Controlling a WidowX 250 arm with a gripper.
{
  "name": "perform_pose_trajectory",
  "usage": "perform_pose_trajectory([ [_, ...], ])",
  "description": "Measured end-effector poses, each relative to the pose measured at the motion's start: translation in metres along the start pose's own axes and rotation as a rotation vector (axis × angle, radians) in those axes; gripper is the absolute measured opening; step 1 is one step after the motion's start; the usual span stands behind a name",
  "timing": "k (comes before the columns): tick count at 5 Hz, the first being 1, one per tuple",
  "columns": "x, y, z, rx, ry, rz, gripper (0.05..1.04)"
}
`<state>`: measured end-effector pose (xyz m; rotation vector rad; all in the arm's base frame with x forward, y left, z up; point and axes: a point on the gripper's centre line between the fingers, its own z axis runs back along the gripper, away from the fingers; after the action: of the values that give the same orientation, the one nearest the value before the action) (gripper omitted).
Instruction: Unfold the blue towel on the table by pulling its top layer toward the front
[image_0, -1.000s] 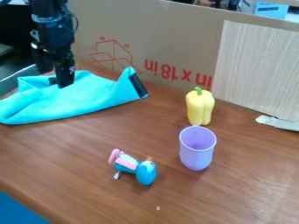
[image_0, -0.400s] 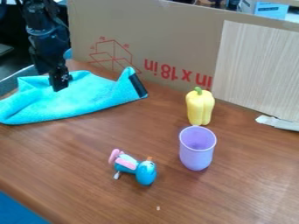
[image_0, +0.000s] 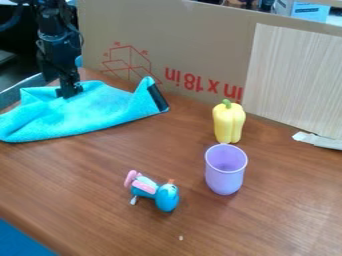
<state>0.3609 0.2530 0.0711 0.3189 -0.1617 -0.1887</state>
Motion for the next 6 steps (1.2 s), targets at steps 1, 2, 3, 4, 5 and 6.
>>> perform_pose_trajectory([
  [1, 0.009, 0.011, -0.007, 0.004, 0.012, 0.027, 1.000],
  [2, 0.013, 0.020, -0.006, 0.013, 0.009, 0.052, 1.000],
  [3, 0.015, 0.022, -0.012, 0.011, 0.021, 0.057, 1.000],
  [4, 0.017, 0.025, -0.018, 0.022, 0.035, 0.068, 1.000],
  [5, 0.016, 0.026, -0.021, 0.024, 0.043, 0.075, 1.000],
  [6, 0.015, 0.025, -0.029, 0.024, 0.062, 0.078, 1.000],
])
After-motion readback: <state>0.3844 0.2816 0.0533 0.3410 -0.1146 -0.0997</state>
